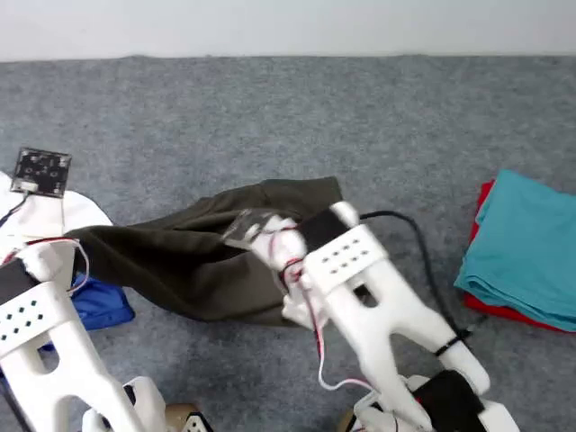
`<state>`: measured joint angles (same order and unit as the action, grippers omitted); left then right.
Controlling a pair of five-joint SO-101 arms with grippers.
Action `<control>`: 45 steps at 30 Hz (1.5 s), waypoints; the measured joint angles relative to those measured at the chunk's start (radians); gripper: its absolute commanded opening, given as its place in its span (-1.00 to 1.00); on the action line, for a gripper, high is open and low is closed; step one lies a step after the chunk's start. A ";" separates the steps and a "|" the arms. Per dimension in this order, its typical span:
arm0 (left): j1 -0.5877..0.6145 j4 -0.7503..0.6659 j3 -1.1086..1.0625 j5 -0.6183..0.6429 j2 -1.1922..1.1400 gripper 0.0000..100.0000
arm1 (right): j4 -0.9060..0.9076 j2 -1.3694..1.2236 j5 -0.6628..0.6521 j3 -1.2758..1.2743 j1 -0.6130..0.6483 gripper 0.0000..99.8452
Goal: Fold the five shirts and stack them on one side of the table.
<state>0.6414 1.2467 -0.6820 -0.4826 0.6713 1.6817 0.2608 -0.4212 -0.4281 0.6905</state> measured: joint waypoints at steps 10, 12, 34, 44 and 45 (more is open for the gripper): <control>0.044 -0.011 -0.028 0.000 0.000 -0.97 | -0.098 -0.152 0.000 0.000 0.120 -0.56; 0.055 -0.011 -0.028 0.000 0.000 -0.97 | -0.155 -0.218 -0.005 0.000 0.120 -0.56; 0.075 -0.009 -0.029 0.000 0.000 -0.97 | -0.379 -0.566 -0.006 0.101 0.098 -0.83; 0.075 -0.009 -0.029 0.000 0.000 -0.97 | -0.204 -0.707 -0.006 0.381 0.074 -0.98; 0.075 -0.003 -0.029 0.000 0.000 -0.97 | -0.172 -0.707 -0.006 0.416 0.069 -0.98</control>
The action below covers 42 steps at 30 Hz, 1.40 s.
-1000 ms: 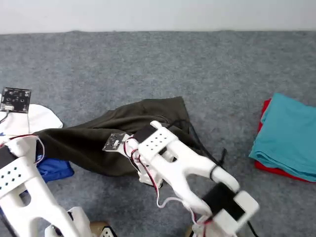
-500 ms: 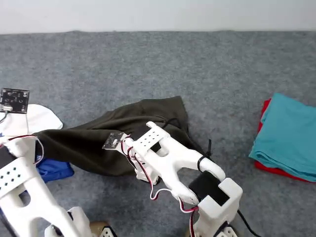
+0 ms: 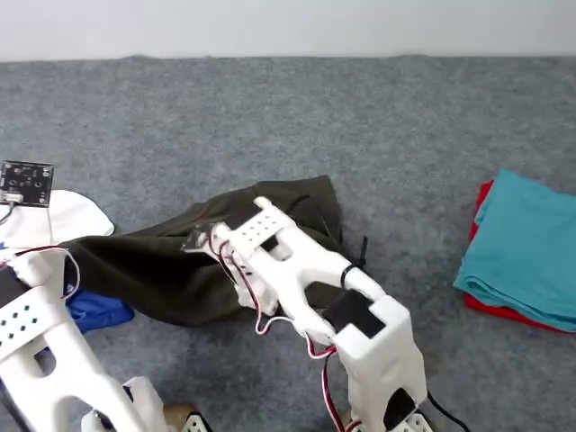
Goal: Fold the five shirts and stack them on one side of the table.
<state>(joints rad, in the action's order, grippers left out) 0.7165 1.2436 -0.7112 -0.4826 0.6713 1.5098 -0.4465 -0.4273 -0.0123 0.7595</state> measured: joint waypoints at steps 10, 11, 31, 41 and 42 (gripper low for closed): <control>-0.002 0.112 0.098 0.000 0.000 -0.97 | 0.244 0.078 -0.064 0.333 -0.203 -0.98; -0.003 0.126 0.117 0.000 0.000 -0.97 | 0.244 0.112 -0.075 0.338 -0.222 -0.98; -0.370 0.315 0.614 0.213 0.003 -0.97 | 0.132 0.890 -0.175 0.342 -0.684 -0.98; -0.482 0.097 0.931 0.238 0.008 -0.97 | -0.173 1.054 -0.175 0.354 -0.895 -0.98; -0.483 0.068 0.947 0.238 0.008 -0.97 | -0.201 1.062 -0.175 0.354 -0.902 -0.98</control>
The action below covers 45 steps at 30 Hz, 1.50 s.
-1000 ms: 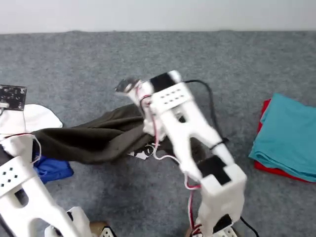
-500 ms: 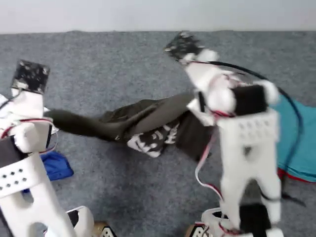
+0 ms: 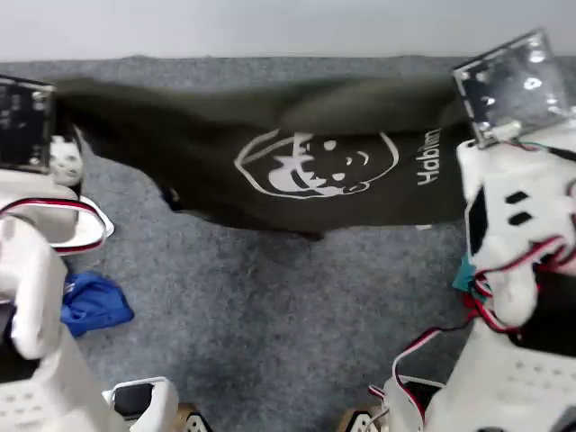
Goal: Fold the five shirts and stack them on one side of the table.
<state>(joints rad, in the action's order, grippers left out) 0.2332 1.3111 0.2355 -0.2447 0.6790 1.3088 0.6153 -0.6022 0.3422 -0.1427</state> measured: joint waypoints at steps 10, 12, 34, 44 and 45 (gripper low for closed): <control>0.000 -0.189 0.089 -0.121 0.000 -0.97 | -0.121 0.009 0.000 0.000 -0.008 -0.98; 0.000 -0.195 0.109 -0.150 0.000 -0.97 | -0.071 0.009 0.000 0.000 -0.008 -0.98; 0.000 0.272 0.081 -0.245 0.015 -0.97 | 0.442 -0.091 0.058 -0.333 0.328 -0.98; 0.000 0.374 -0.385 -0.256 0.017 -0.97 | 0.417 -0.331 0.072 -0.623 0.402 -0.98; 0.000 0.358 -0.442 -0.256 0.015 -0.97 | 0.407 -0.359 0.072 -0.626 0.394 -0.98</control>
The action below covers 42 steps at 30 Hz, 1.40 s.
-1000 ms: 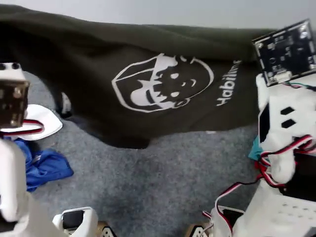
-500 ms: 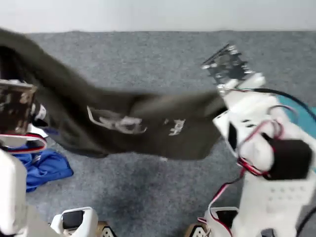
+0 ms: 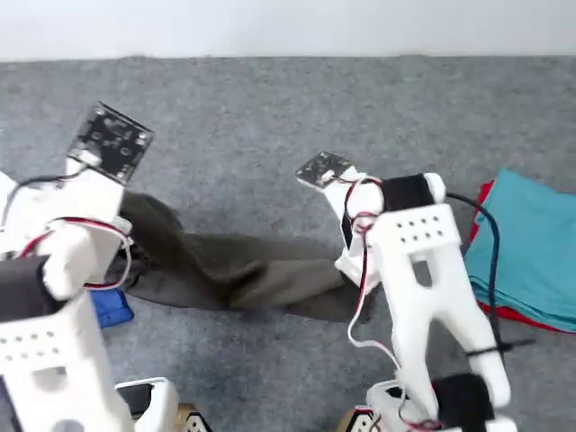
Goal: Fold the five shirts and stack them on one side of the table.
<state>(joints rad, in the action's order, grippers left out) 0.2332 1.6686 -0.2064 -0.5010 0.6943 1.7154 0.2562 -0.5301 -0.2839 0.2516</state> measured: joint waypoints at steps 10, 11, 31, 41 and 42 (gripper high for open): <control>0.002 -0.072 -0.276 0.000 0.000 -0.97 | 0.038 -0.048 -0.044 -0.012 -0.097 -0.52; 0.002 -0.072 -0.282 0.000 0.000 -0.97 | 0.038 -0.025 -0.048 -0.025 -0.114 -0.48; 0.002 -0.298 -0.562 0.005 0.000 -0.97 | 0.032 0.276 -0.201 -0.348 -0.017 -0.56; 0.002 -0.331 -0.591 0.037 0.000 -0.97 | -0.198 0.276 -0.204 -0.592 0.164 -0.55; 0.002 -0.331 -0.591 0.037 0.000 -0.97 | -0.227 0.276 -0.204 -0.611 0.170 -0.55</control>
<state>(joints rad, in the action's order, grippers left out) 0.2348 1.3372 -0.7971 -0.4641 0.6943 1.4883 0.5324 -0.7342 -0.8945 0.4219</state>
